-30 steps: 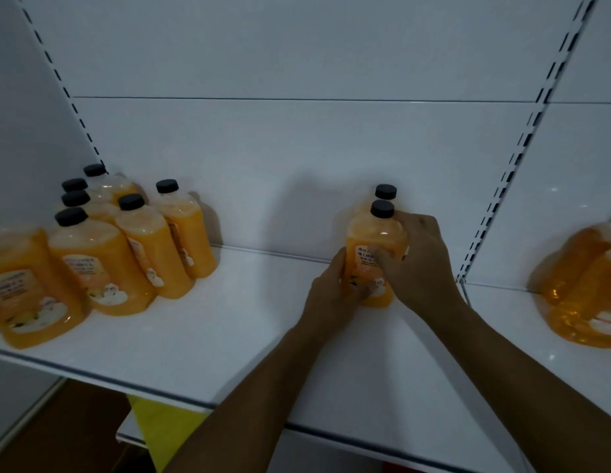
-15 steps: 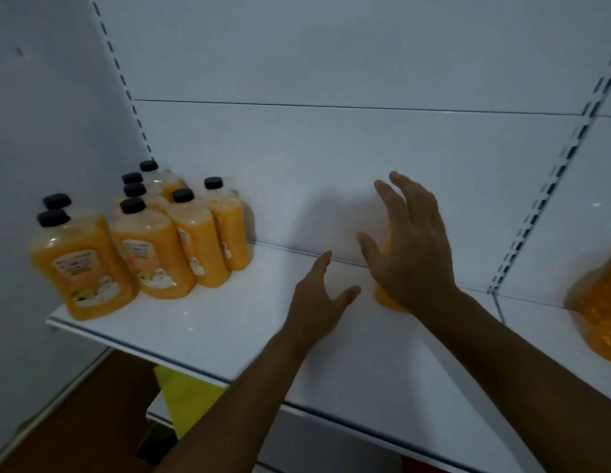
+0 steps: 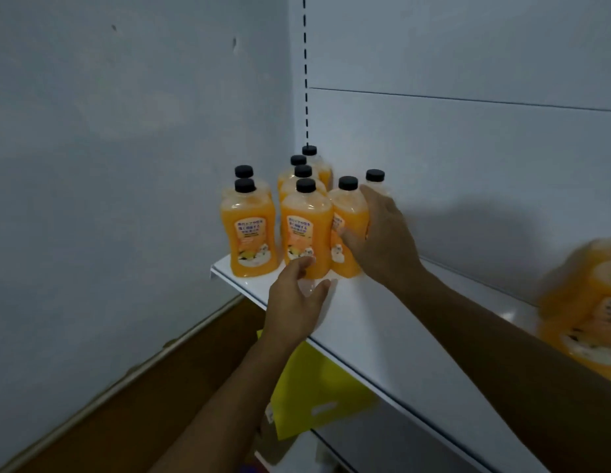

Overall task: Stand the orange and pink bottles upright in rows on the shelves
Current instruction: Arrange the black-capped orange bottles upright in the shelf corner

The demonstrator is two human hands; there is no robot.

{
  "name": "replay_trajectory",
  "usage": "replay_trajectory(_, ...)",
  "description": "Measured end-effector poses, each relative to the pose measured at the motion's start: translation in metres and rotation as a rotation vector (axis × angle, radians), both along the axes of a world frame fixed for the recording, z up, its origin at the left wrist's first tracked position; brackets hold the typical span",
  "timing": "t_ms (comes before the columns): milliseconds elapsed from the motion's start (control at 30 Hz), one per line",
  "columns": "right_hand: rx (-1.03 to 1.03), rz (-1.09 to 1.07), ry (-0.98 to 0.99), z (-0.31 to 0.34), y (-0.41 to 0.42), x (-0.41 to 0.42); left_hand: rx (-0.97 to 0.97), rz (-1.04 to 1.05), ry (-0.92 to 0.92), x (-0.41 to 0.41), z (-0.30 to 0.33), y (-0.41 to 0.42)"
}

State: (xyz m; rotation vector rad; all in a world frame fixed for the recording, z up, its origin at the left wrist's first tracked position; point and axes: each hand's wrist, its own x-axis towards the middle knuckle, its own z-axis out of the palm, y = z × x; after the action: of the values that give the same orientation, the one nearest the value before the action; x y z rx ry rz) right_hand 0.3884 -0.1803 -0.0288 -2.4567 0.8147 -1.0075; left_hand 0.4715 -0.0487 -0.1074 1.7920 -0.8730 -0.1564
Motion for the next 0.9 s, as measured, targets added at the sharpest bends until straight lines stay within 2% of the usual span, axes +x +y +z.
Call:
replay_trajectory(200,-0.032,-0.158,-0.004,0.000,-0.002,0.026,0.025,-0.057,0.028,0.006,-0.002,-0.001)
replay_trajectory(367,0.002,-0.078,-0.061,0.003,-0.006,0.018,0.015,-0.124,-0.020,-0.012,-0.004,-0.024)
replay_trajectory(600,0.141,-0.031,-0.031,0.010,-0.015,-0.041,-0.171,-0.062,-0.095,-0.037,-0.009,-0.061)
replay_trajectory(733,0.136,-0.011,0.039,0.016,-0.030,-0.093,-0.091,-0.253,0.005,-0.057,-0.004,-0.091)
replay_trajectory(900,0.075,-0.126,0.122,0.019,-0.052,-0.144,0.005,-0.496,0.067,-0.087,0.002,-0.129)
